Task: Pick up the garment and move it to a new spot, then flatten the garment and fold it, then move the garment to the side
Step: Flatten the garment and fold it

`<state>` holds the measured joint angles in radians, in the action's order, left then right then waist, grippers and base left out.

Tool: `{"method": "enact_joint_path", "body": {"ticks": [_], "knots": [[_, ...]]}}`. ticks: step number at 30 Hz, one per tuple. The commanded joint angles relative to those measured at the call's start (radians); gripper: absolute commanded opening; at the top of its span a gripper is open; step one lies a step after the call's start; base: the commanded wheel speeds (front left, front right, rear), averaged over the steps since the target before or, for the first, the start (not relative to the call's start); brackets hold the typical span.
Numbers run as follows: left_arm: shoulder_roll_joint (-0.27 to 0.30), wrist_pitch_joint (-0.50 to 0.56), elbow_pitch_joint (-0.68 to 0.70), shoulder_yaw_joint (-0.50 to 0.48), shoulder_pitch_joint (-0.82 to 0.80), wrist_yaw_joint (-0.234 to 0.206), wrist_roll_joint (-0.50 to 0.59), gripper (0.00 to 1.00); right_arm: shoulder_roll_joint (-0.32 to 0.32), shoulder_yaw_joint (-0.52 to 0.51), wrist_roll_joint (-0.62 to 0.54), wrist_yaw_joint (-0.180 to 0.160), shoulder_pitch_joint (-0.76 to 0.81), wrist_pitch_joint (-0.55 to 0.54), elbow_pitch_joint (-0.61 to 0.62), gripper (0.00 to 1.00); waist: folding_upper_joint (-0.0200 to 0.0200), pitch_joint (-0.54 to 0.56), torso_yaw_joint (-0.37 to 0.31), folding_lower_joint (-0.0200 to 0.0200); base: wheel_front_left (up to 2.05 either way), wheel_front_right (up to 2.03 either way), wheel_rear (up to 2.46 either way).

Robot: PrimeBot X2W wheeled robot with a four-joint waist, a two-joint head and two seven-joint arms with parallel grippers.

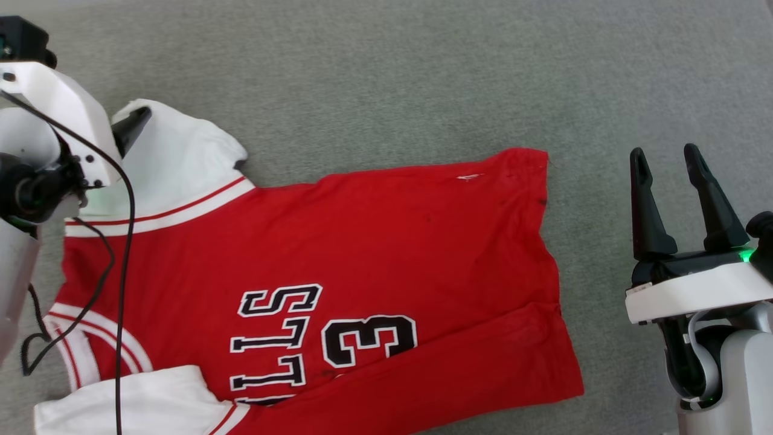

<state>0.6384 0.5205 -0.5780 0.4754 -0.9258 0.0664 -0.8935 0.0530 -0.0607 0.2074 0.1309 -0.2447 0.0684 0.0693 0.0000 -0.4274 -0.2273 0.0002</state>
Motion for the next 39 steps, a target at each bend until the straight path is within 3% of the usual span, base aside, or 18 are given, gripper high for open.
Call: {"method": "enact_joint_path", "body": {"ticks": [1, 9, 10, 11, 21, 28, 39], "knots": [[0.007, 0.033, -0.009, 0.003, -0.013, 0.002, -0.013, 1.00, -0.004, 0.001, 0.013, 0.000, -0.007, 0.009, -0.009, 1.00, 0.0000, -0.018, -0.023, -0.0002, 0.00, 0.00, 0.00], [0.010, 0.290, -0.084, 0.062, 0.021, -0.024, -0.061, 1.00, -0.004, 0.007, 0.065, 0.000, -0.018, 0.044, -0.067, 1.00, 0.0000, -0.053, -0.056, -0.0002, 0.00, 0.00, 0.00], [0.005, 0.316, -0.093, 0.069, 0.033, -0.033, -0.066, 0.67, -0.004, 0.009, 0.069, 0.000, -0.021, 0.046, -0.074, 1.00, 0.0000, -0.056, -0.059, -0.0002, 0.00, 0.00, 0.00], [-0.016, 0.348, -0.104, 0.074, 0.060, -0.045, -0.086, 0.00, -0.004, 0.014, 0.083, 0.000, -0.028, 0.046, -0.087, 1.00, 0.0000, -0.065, -0.065, -0.0002, 0.00, 0.00, 0.00], [-0.012, 0.196, -0.080, 0.066, 0.017, -0.032, -0.031, 0.00, 0.007, 0.026, 0.137, 0.000, -0.049, -0.038, -0.133, 1.00, 0.0000, -0.044, -0.038, -0.0002, 0.00, 0.00, 0.00], [-0.037, 0.069, -0.050, 0.061, -0.031, -0.016, 0.008, 0.00, 0.105, 0.044, 0.228, 0.000, -0.119, -0.301, -0.223, 1.00, 0.0000, 0.009, 0.038, -0.0002, 0.00, 0.00, 0.00], [-0.113, -0.024, 0.024, 0.082, -0.071, 0.000, 0.030, 0.00, 0.236, 0.158, 0.282, 0.000, -0.297, -0.689, -0.289, 1.00, 0.0000, 0.006, 0.168, -0.0002, 0.00, 0.00, 0.00]]}}
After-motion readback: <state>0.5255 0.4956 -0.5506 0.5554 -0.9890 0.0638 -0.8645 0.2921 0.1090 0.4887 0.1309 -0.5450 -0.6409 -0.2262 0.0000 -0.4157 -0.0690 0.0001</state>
